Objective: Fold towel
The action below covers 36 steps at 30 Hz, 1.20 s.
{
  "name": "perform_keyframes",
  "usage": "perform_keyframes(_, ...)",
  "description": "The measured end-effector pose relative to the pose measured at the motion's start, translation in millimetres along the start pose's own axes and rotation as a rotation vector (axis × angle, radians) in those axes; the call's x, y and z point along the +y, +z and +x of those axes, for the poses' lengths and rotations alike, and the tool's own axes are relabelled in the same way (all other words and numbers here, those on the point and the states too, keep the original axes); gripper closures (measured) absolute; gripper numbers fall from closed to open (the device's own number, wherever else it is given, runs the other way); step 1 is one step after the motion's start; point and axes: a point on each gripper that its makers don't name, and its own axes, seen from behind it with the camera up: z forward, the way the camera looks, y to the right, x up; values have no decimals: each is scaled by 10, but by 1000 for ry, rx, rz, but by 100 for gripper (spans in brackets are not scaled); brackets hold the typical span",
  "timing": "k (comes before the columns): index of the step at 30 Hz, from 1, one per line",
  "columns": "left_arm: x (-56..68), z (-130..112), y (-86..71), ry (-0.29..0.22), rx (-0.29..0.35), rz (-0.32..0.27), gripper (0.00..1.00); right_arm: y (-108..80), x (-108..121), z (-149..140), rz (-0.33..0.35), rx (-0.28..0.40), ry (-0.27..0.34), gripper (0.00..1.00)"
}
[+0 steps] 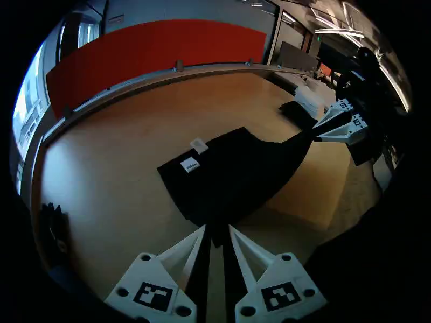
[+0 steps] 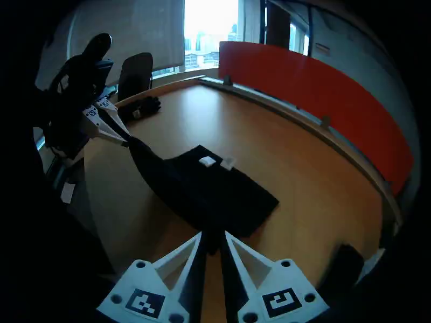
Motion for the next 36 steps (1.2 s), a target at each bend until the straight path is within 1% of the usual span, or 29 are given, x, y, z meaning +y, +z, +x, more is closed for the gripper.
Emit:
perform_keyframes(5, 26, 14, -33, -12, 4, -6, 86, -23, 7, -8, 5, -3, -4, 84)
perform_keyframes(11, 14, 29, -11, -12, 5, -2, 86, -29, 38, 10, 7, -4, -13, 84)
perform_keyframes(15, -19, 79, 18, -10, 10, 3, 86, -11, 74, 38, 6, -5, -18, 84)
perform_keyframes(18, -68, 133, 56, -14, 17, 7, 86, 22, 128, 73, 2, -5, -19, 84)
perform_keyframes(24, -198, 267, 181, -27, 32, 18, 86, 142, 262, 132, 0, -8, -27, 84)
perform_keyframes(29, -294, 374, 326, -25, 40, 21, 86, 271, 394, 162, -5, -17, -30, 84)
perform_keyframes(36, -430, 399, 563, -22, 30, 25, 86, 462, 550, 170, -5, -33, -10, 84)
